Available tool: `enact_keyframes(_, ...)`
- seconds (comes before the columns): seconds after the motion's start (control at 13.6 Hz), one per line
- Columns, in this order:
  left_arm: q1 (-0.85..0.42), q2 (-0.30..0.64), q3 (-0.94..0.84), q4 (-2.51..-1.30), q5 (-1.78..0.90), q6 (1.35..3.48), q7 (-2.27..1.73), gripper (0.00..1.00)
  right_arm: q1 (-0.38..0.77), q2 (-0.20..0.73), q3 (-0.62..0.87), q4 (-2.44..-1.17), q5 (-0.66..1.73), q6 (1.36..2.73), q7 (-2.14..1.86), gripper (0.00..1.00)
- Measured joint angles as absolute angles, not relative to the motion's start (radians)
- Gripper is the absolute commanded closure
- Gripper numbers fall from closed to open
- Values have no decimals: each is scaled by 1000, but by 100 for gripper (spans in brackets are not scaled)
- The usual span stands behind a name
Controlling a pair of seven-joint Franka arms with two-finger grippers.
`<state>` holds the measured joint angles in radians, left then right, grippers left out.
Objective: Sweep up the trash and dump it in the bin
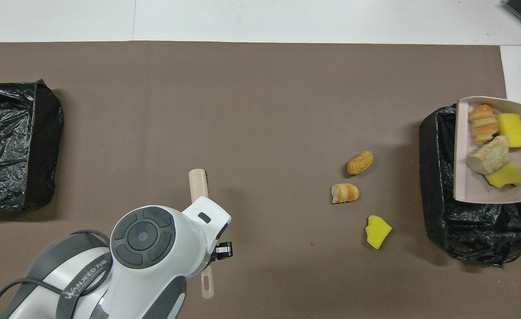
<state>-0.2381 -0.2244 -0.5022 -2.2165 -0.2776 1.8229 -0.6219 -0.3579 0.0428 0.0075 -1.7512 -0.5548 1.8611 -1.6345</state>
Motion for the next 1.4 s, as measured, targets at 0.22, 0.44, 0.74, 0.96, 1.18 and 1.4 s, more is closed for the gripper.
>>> enact_keyframes(0.22, -348, -224, -510, -2307, -280, 1927, -693, 100, -340, 76, 14, -1817, -741, 1861, -1531, 100)
enact_keyframes(0.44, -390, -224, -585, -2406, -282, 2057, -784, 100, -284, 89, 15, -1869, -863, 1844, -1467, 100)
enact_keyframes(0.74, -391, -224, -646, -2464, -332, 2127, -823, 100, -288, 74, 10, -1859, -944, 1798, -1486, 100)
enact_keyframes(0.96, -391, -218, -653, -2473, -389, 2156, -817, 100, -319, 50, 5, -1817, -946, 1794, -1553, 100)
enact_keyframes(1.18, -401, -205, -657, -2474, -418, 2181, -804, 90, -334, 19, 3, -1802, -903, 1785, -1572, 100)
enact_keyframes(1.4, -405, -201, -658, -2474, -421, 2183, -778, 0, -352, 11, 1, -1798, -732, 1788, -1573, 100)
